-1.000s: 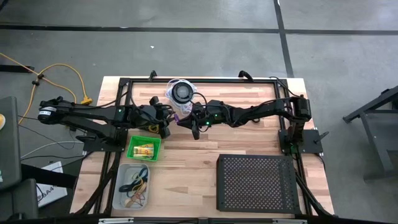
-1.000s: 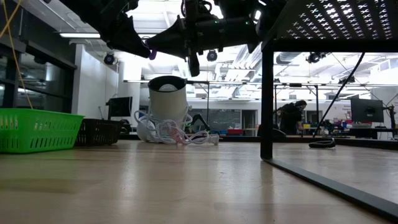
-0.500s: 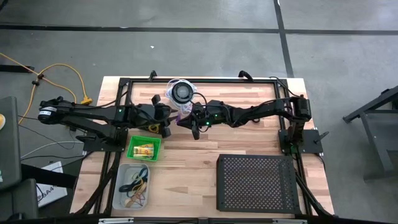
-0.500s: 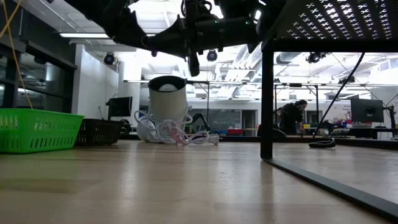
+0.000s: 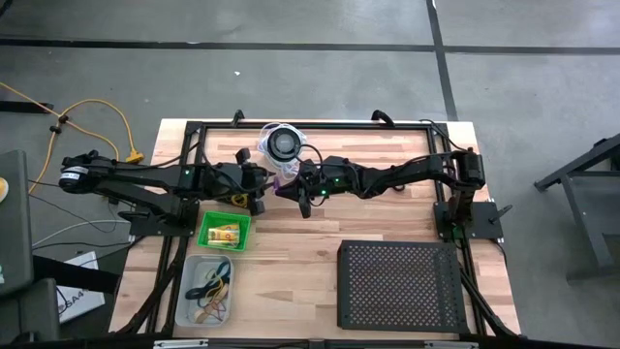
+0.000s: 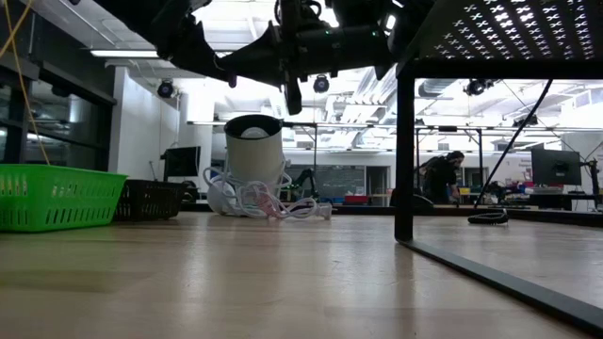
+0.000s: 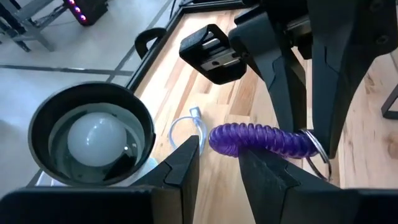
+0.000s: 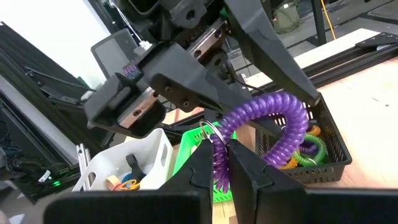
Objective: Pick & Place Office Desk Supplies
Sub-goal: Put the purple coil keychain into the black bin
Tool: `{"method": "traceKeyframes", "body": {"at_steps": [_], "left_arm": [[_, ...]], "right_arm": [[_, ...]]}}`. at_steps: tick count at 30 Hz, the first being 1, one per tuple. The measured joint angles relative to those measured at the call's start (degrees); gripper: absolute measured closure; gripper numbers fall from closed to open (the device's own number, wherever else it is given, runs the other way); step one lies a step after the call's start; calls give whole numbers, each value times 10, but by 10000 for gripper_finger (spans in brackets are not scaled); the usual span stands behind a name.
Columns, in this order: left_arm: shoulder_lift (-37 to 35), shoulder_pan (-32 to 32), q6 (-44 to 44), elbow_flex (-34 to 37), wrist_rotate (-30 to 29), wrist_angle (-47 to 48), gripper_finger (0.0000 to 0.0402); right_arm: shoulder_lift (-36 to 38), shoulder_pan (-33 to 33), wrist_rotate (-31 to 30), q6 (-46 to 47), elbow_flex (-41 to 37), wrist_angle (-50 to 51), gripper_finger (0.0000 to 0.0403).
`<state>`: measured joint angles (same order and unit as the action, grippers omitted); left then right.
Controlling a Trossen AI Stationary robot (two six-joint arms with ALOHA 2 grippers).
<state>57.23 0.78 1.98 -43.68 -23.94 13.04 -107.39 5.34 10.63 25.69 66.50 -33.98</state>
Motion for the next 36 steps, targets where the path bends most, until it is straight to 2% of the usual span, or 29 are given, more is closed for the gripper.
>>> {"method": "traceKeyframes", "body": {"at_steps": [17,24,29,36], "left_arm": [[0,0,128,0,0,-4,295],[0,0,152,0,1,-22,295],[0,0,173,0,62,-25,295],[0,0,183,0,67,-23,295]], "right_arm": [[0,-2,35,17,0,-15,382],[0,3,80,44,0,-14,382],[0,4,84,45,0,-14,382],[0,4,83,45,0,-14,382]]}}
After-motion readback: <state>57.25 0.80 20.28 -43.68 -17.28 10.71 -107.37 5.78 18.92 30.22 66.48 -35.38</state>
